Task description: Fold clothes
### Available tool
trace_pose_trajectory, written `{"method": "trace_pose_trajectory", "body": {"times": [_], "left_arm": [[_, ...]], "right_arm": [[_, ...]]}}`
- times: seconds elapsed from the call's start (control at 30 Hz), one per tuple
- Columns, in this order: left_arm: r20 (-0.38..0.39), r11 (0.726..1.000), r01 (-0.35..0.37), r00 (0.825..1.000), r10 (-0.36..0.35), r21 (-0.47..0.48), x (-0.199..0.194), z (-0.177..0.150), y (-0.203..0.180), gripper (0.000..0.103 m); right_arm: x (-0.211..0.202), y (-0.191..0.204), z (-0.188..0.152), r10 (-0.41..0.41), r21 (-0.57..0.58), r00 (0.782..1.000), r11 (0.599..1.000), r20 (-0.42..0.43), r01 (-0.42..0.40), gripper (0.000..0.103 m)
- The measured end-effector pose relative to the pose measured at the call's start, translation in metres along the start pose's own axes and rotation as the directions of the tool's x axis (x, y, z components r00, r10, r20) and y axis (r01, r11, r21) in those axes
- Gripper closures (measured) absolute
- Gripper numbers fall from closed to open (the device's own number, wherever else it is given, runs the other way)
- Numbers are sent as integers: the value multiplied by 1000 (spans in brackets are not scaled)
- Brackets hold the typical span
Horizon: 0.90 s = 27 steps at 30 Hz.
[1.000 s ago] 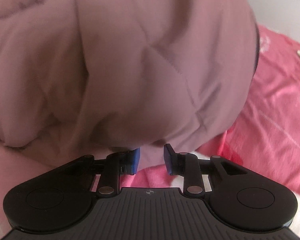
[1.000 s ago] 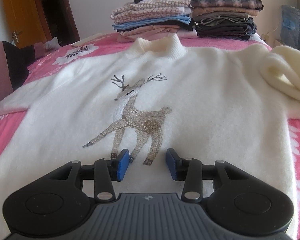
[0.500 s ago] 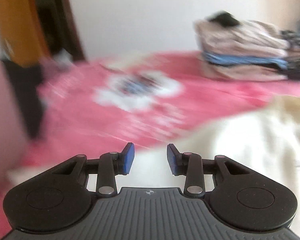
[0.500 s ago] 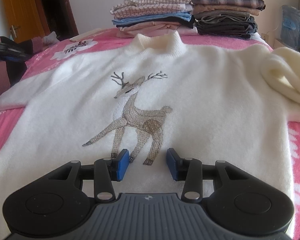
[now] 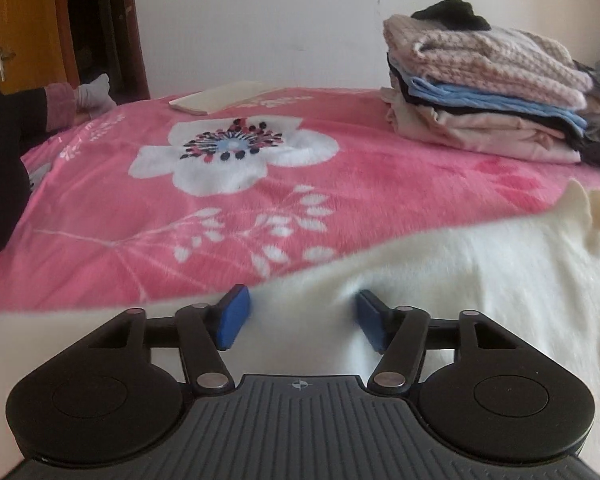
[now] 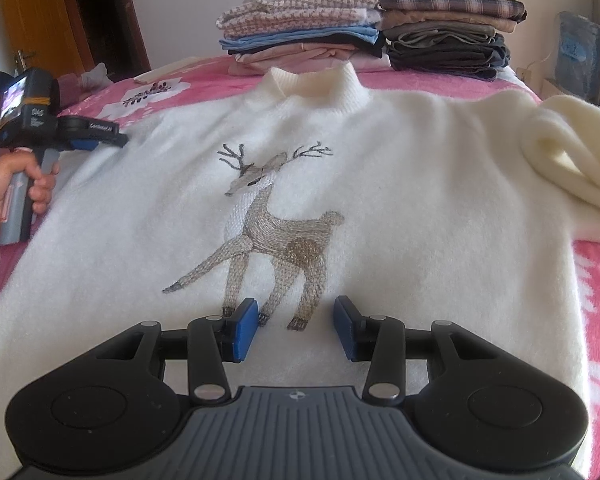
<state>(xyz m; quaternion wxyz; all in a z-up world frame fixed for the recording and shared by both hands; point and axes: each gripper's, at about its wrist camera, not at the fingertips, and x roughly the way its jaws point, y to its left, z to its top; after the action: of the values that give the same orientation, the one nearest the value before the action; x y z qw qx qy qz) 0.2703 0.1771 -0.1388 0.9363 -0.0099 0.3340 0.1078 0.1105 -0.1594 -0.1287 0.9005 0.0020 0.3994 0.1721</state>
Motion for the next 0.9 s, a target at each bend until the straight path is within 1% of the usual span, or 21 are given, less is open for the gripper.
{"method": "trace_pose_trajectory", "body": {"times": [0.03,0.13,0.2,0.27,0.37,0.43,0.53,0.57,0.6,0.63,0.67,0.7,0.73,0.77,0.8,0.83,0.9], "left_arm": [[1,1000,3,1000,-3,-7,2,2,1,36],[-17,995,58,998,-59,-78,-2,7,12,36],[-24,987,95,995,-99,-129,-5,11,21,36],[0,964,157,987,-161,-215,-21,11,37,38],[39,908,254,966,-256,-334,-42,11,60,39],[34,892,280,958,-286,-354,-48,8,65,40],[-25,918,284,953,-302,-278,-48,-1,60,44],[-70,935,264,955,-287,-238,-44,-6,57,46],[-107,950,236,959,-261,-205,-40,-12,57,55],[-118,966,202,968,-222,-162,-38,-17,58,62],[-104,976,178,976,-191,-127,-39,-19,62,62],[-98,981,143,983,-157,-132,-41,-20,70,64],[-92,985,109,988,-122,-137,-42,-20,79,67],[-88,986,74,992,-88,-147,-43,-19,88,68],[-91,982,40,994,-58,-183,-42,-18,101,68],[-97,976,7,995,-28,-215,-40,-16,114,72],[-114,970,-46,993,19,-240,-37,-10,134,82]], "right_arm": [[0,0,0,-1,0,1000,1000,0,1,58],[0,0,0,-5,-2,1000,1000,0,5,58],[0,1,0,-5,-3,1000,1000,0,5,58],[0,1,0,-5,-1,1000,1000,2,5,58],[0,1,-2,-6,1,1000,1000,9,6,58],[0,1,-2,-6,3,1000,1000,12,6,58],[0,2,-1,-9,3,1000,1000,8,9,58],[0,2,-1,-10,4,1000,1000,7,10,58],[0,2,0,-11,3,1000,1000,6,11,58],[0,2,0,-13,2,1000,1000,6,13,58],[0,3,0,-14,1,1000,1000,5,14,58],[0,3,0,-14,0,1000,1000,4,14,58],[0,3,0,-15,-1,1000,1000,4,15,58],[0,2,1,-15,1,1000,1000,3,15,58],[0,2,1,-15,1,1000,1000,3,15,58],[0,2,1,-16,2,1000,1000,4,16,58],[0,3,0,-18,2,1000,1000,8,18,58]]}}
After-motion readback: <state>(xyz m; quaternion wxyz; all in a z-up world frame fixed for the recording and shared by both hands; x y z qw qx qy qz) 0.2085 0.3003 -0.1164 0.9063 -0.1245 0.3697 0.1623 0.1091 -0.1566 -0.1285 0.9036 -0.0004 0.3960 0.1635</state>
